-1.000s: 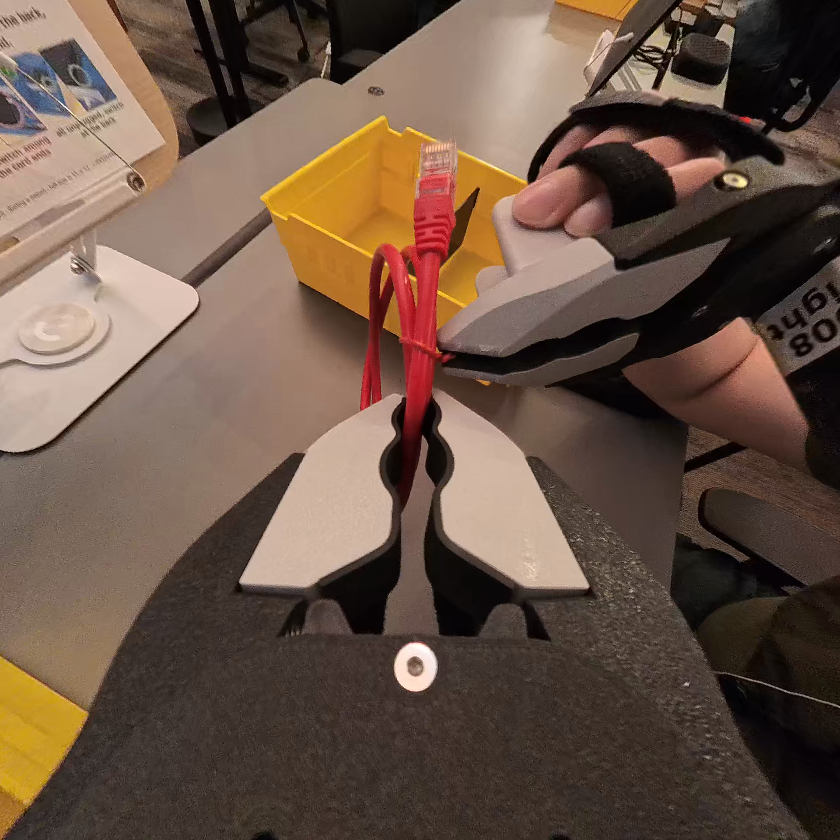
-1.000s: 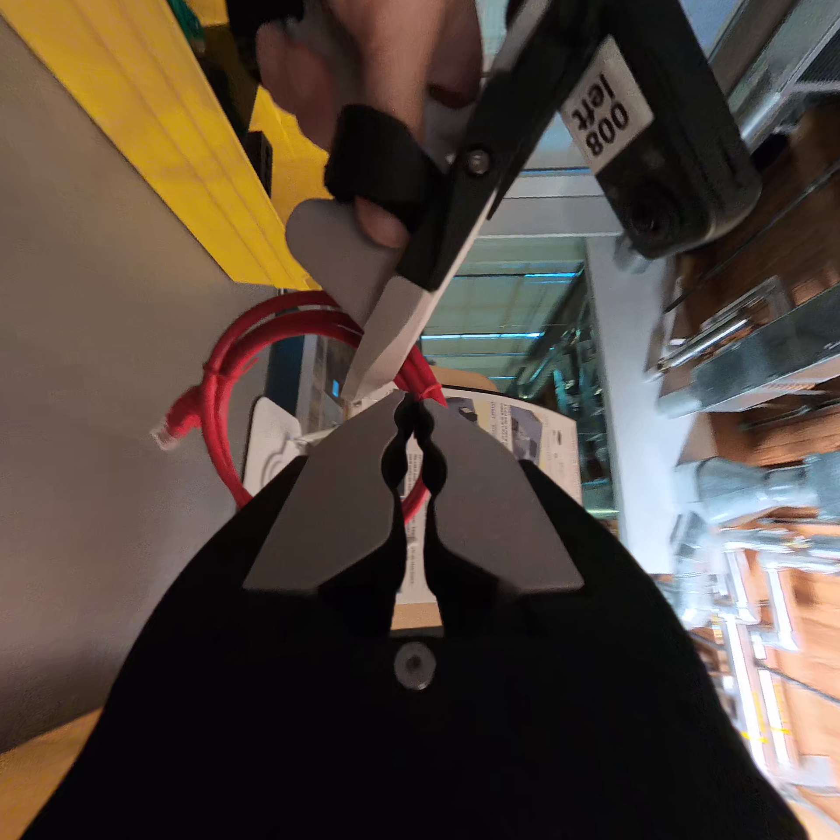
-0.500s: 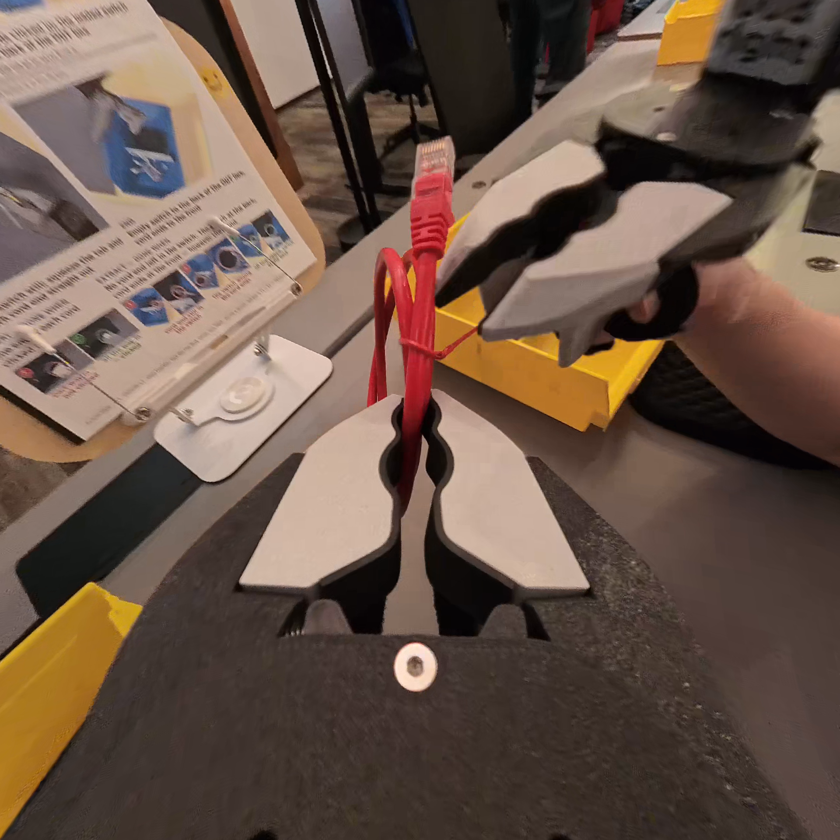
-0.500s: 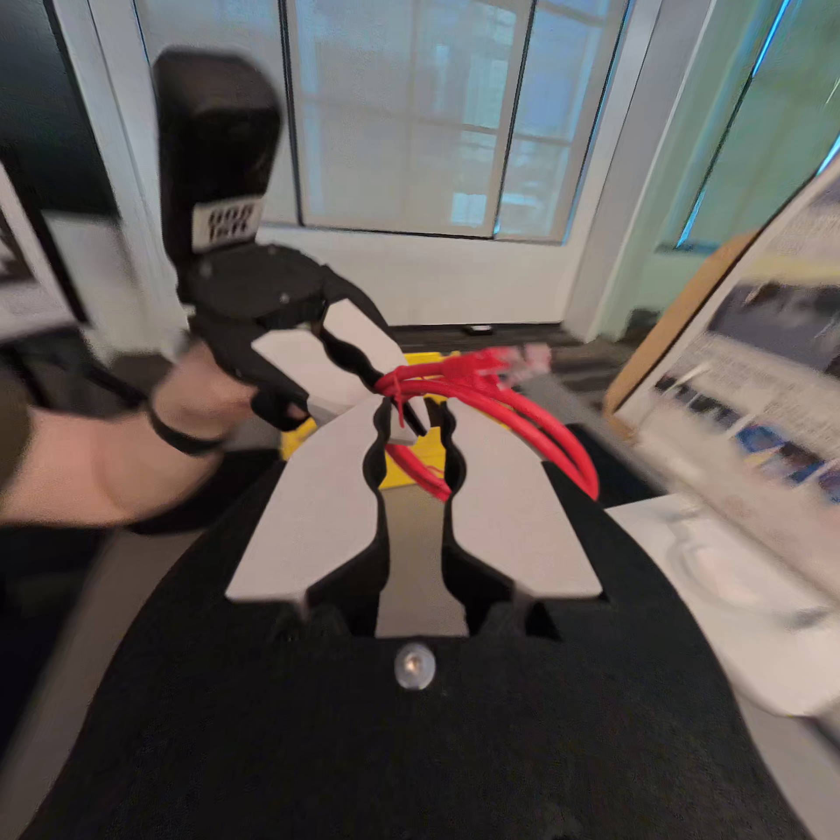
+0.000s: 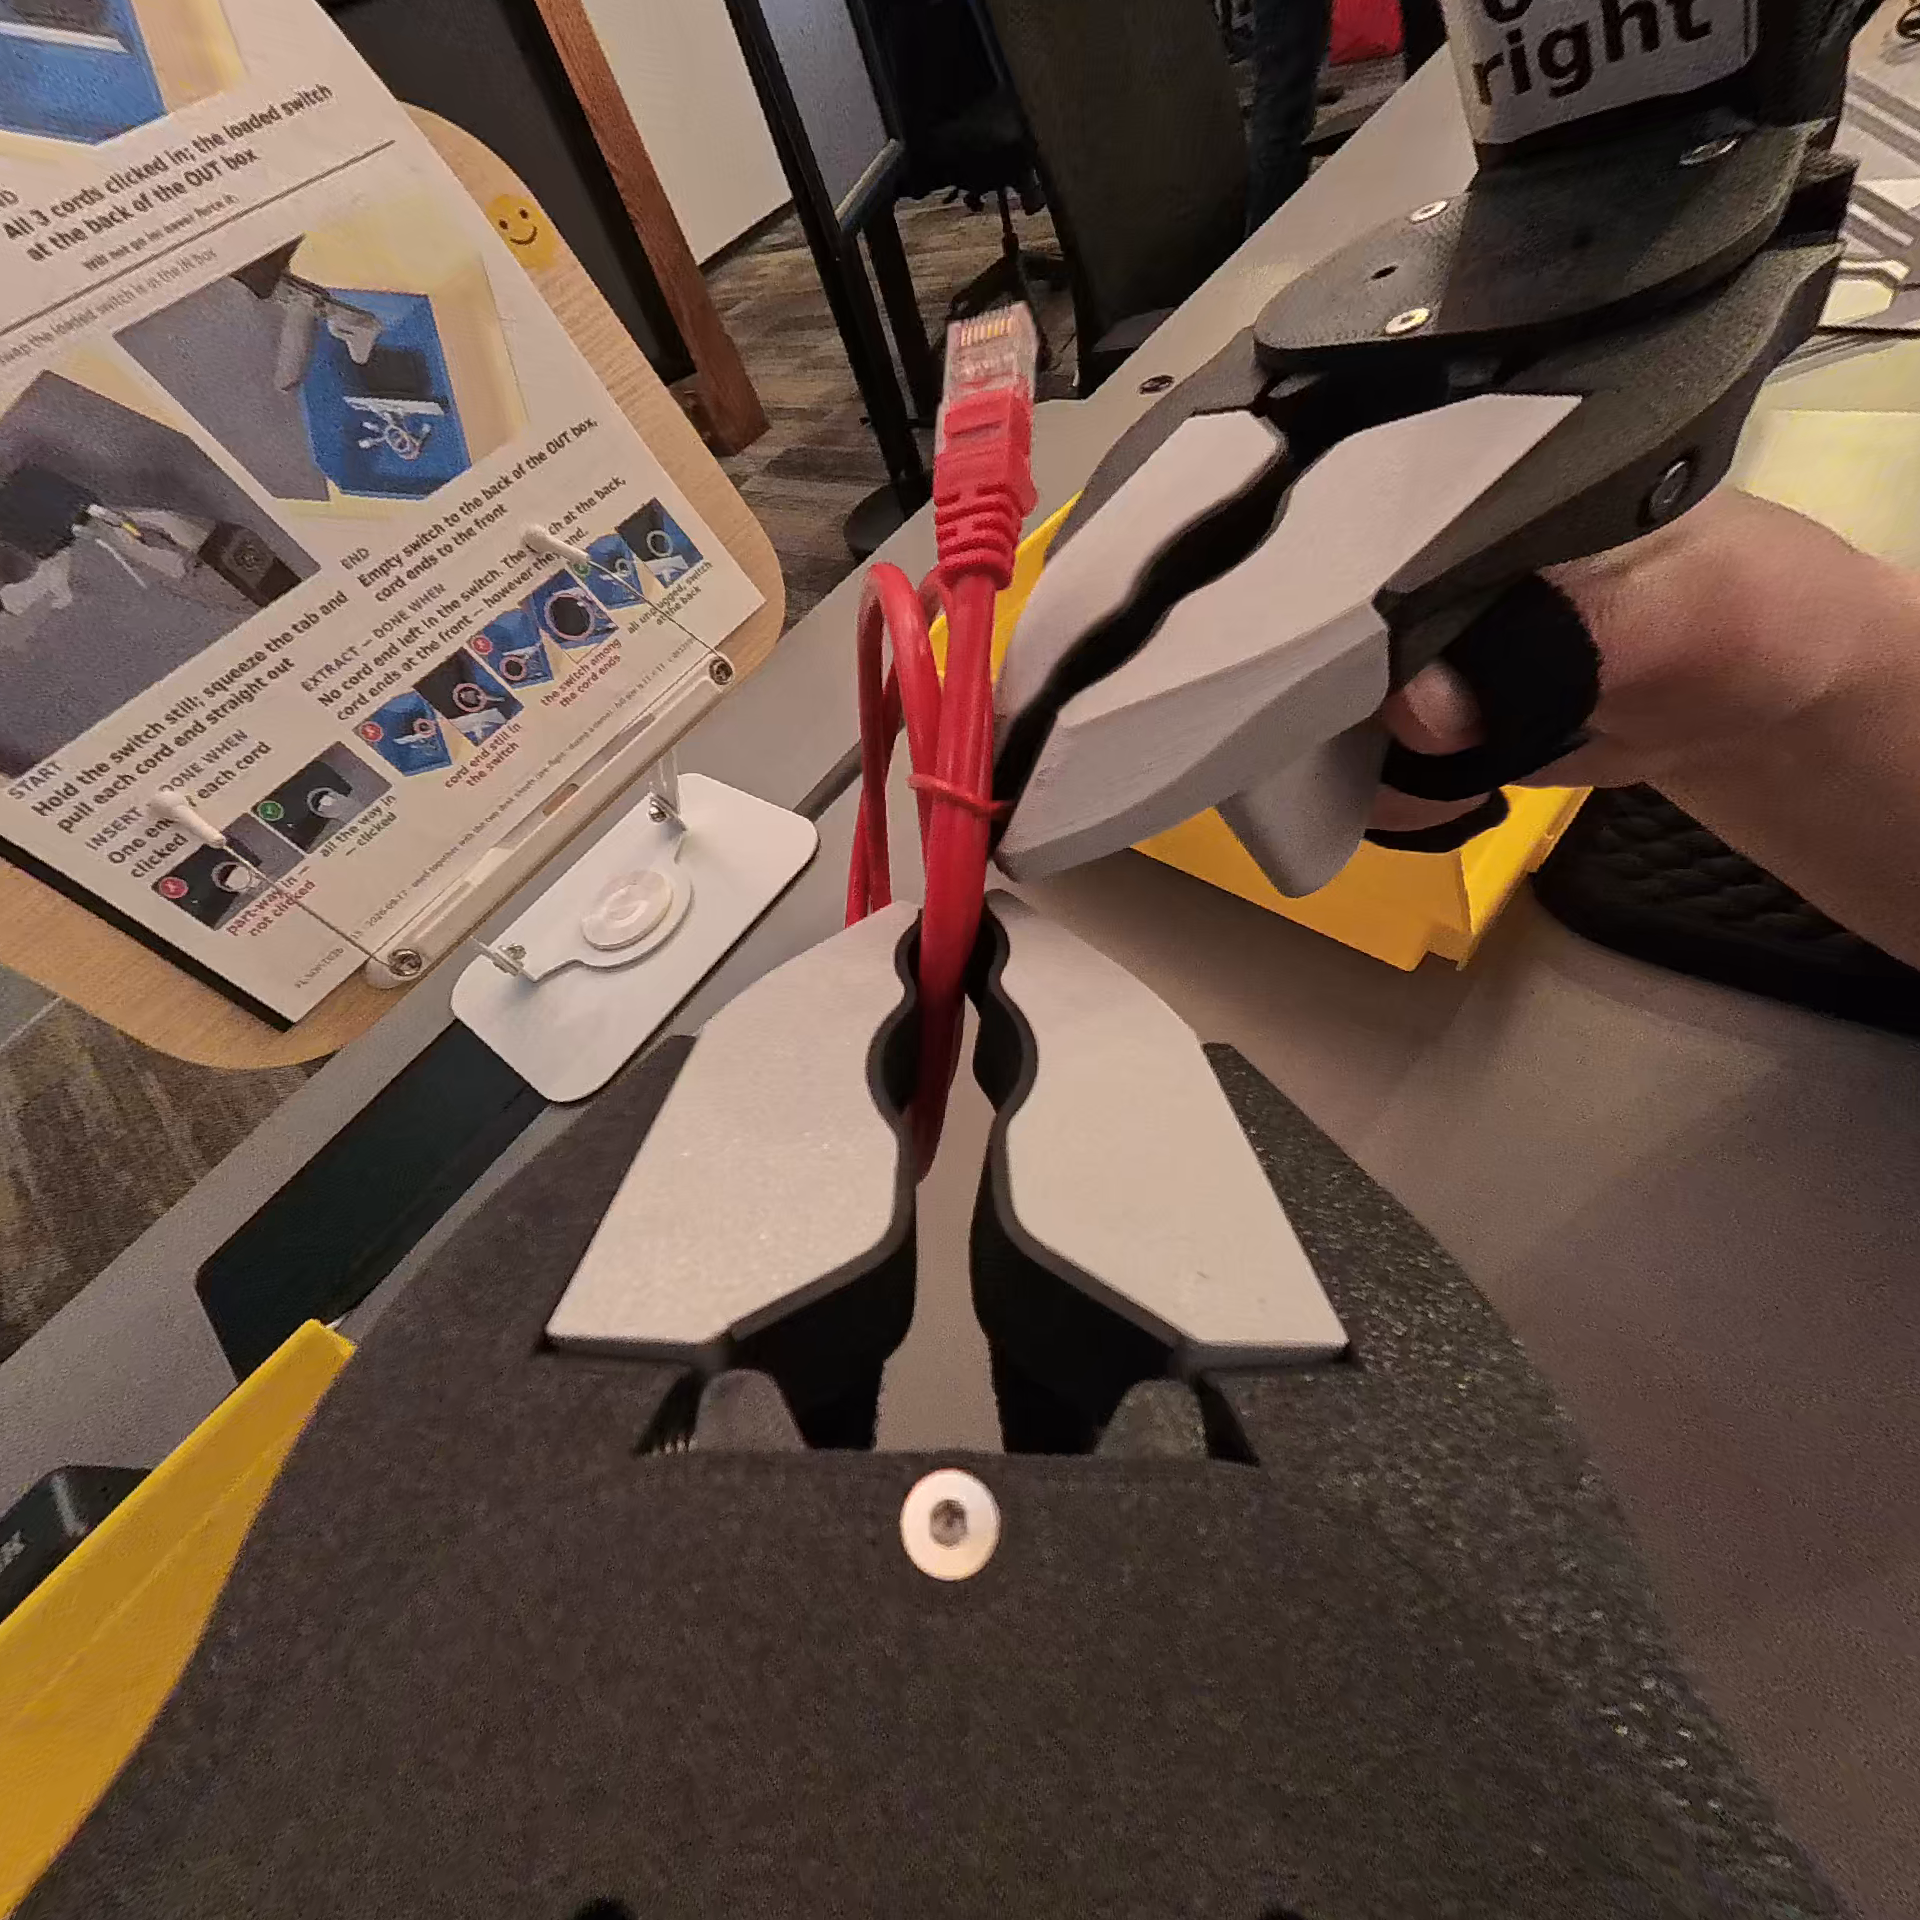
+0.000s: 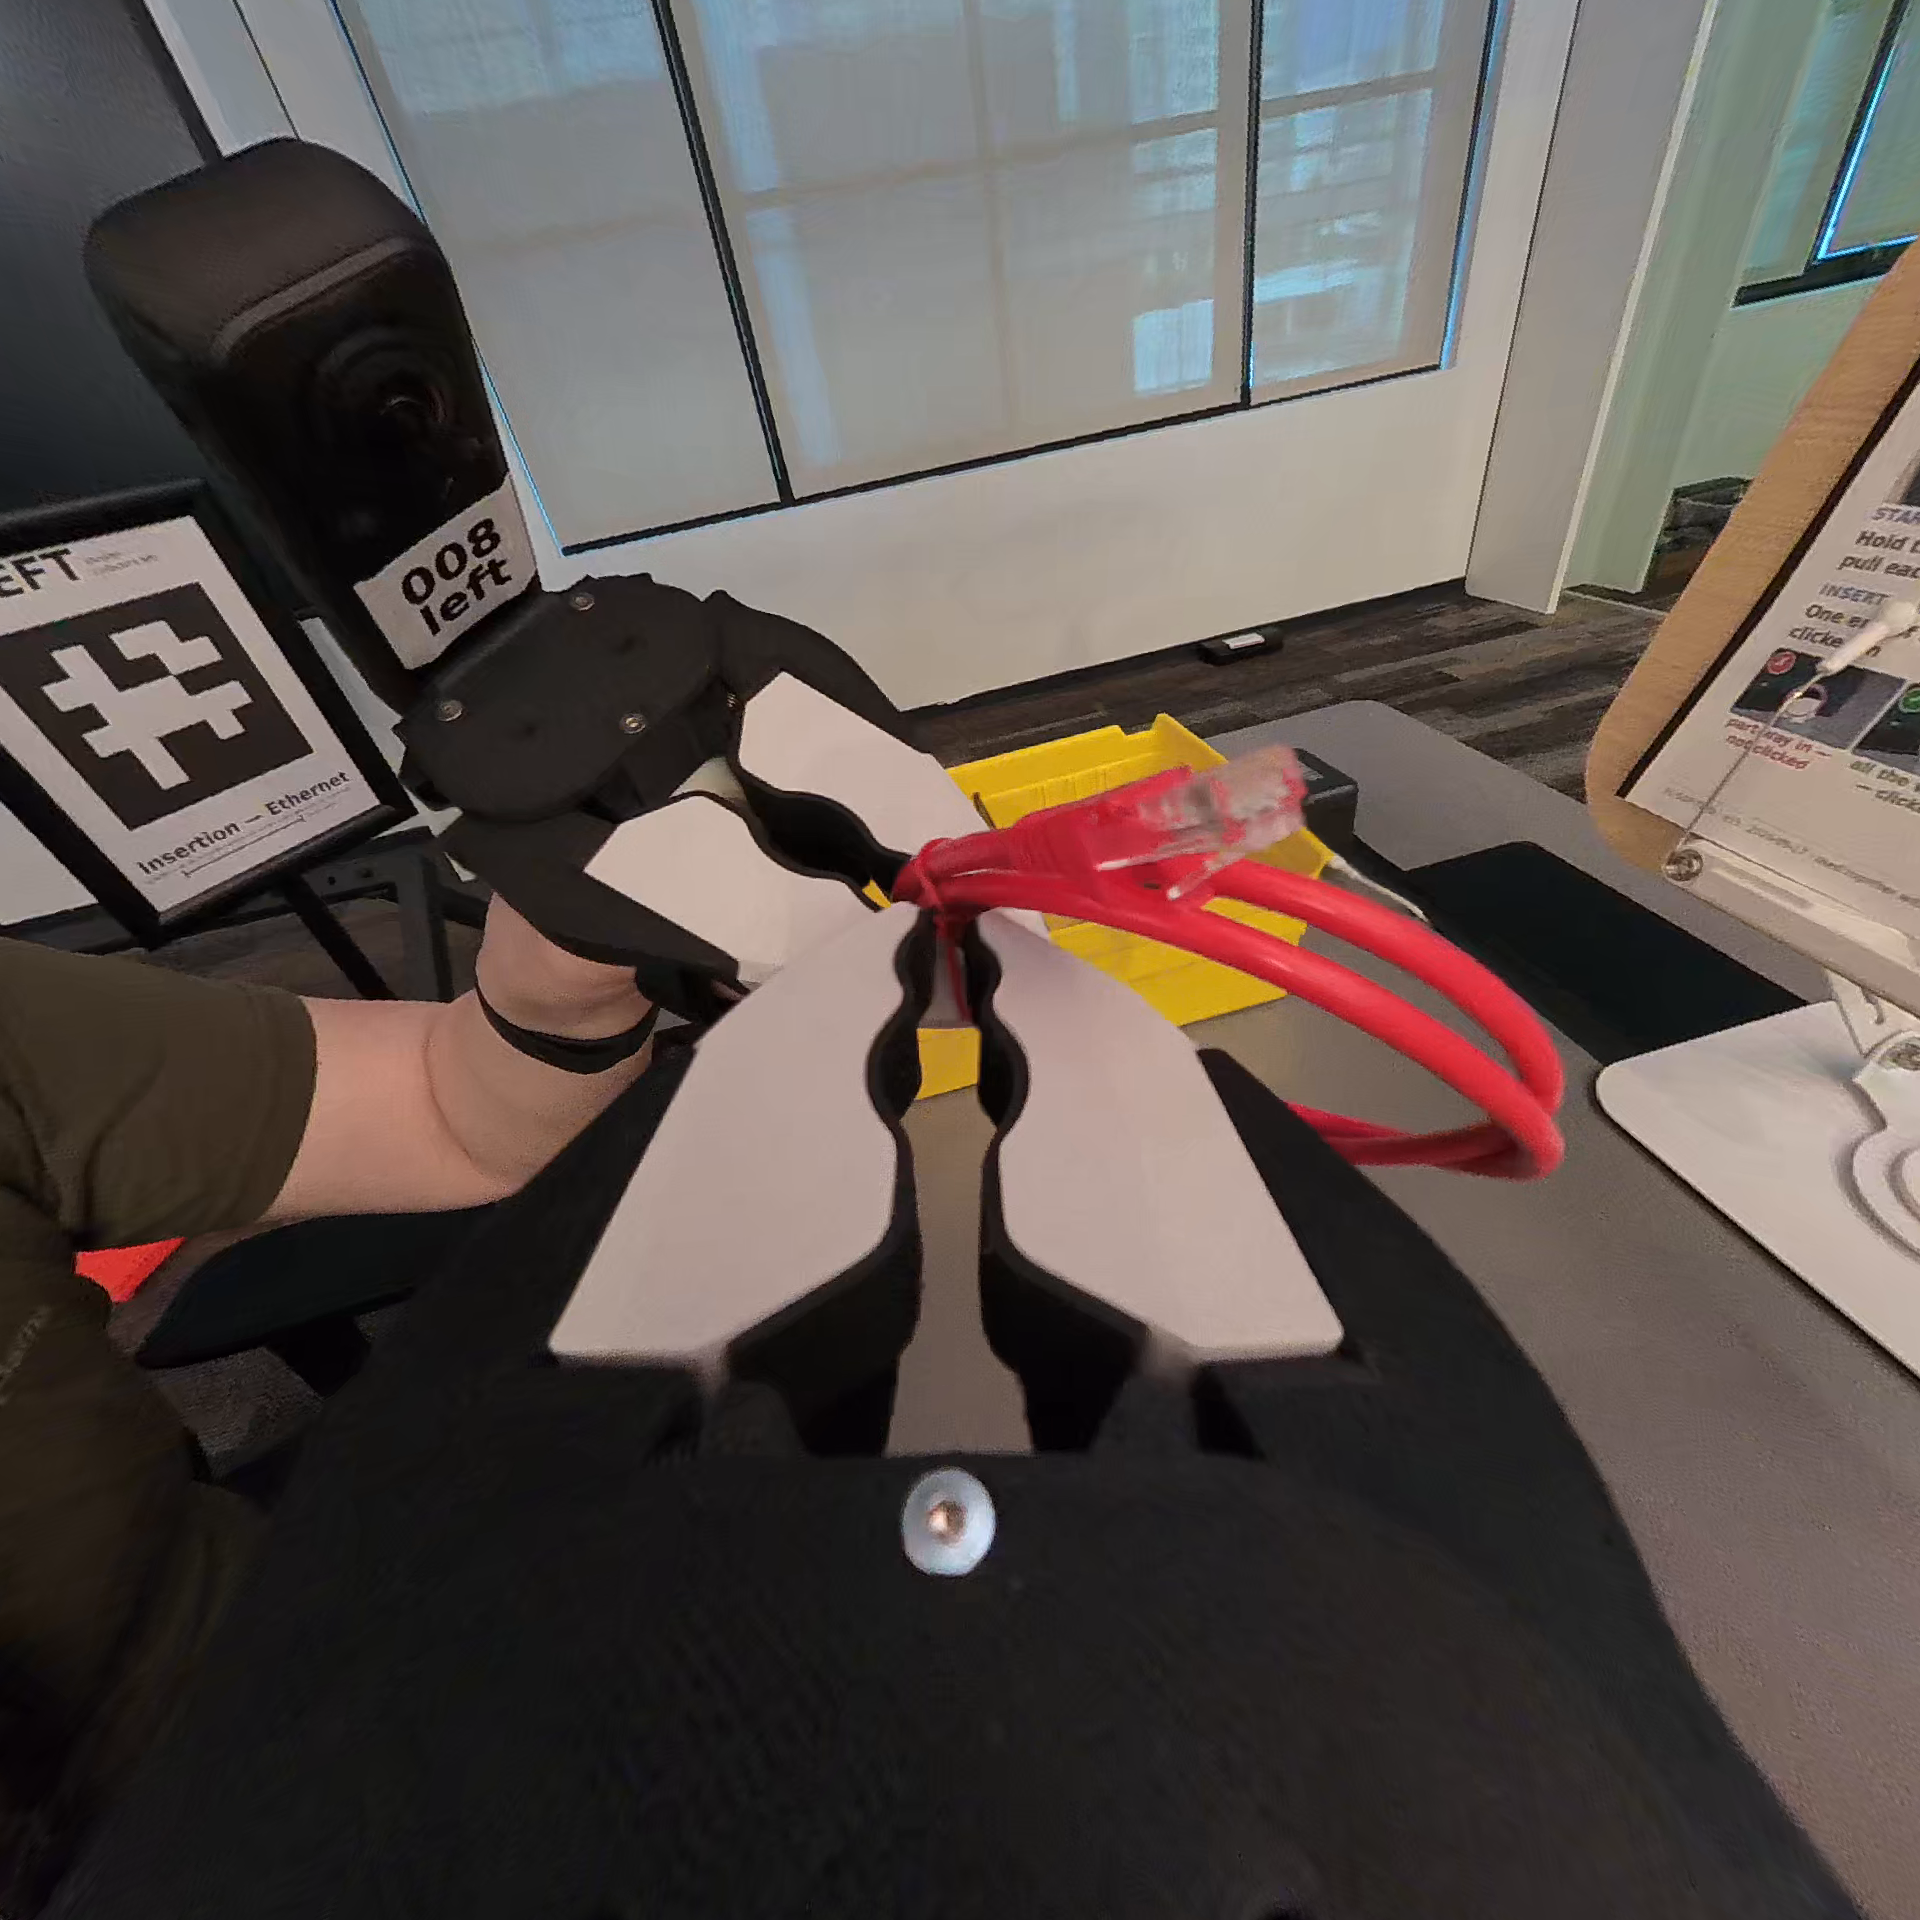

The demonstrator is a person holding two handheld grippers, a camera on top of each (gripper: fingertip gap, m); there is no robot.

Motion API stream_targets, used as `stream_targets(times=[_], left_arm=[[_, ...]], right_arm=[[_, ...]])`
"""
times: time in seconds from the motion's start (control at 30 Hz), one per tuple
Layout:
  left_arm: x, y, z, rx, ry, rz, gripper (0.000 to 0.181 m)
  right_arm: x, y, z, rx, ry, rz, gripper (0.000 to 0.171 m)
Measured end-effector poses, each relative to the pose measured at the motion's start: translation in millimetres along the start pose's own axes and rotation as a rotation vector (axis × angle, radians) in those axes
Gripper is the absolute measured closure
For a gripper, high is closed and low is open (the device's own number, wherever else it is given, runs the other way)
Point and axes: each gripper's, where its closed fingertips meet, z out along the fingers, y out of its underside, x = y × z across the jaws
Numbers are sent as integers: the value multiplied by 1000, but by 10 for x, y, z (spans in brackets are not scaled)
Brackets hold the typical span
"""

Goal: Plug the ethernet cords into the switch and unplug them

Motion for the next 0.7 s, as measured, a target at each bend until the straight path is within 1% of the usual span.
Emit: stream_targets(times=[0.1, 0.17, 0.23, 0.33, 0.5, 0.6, 0.7], left_arm=[[-14, 34, 13, -24, -10, 3, 176], [-23, 44, 23, -25, -6, -12, 176], [-32, 65, 28, -35, 9, -37, 176], [-17, 80, 30, -33, 67, -95, 176], [69, 113, 4, -54, 206, -207, 176], [101, 180, 53, -92, 215, -202, 176], [124, 234, 96, -121, 216, -193, 176]], right_arm=[[18, 23, 1, -25, 39, -35, 168], [50, 31, -1, -48, 114, -134, 169], [87, 35, 0, -88, 231, -316, 170], [119, 31, -2, -168, 421, -648, 170], [102, 51, -1, -224, 524, -1096, 170], [146, 121, -27, -325, 601, -1391, 170], [176, 176, -50, -383, 628, -1578, 170]])
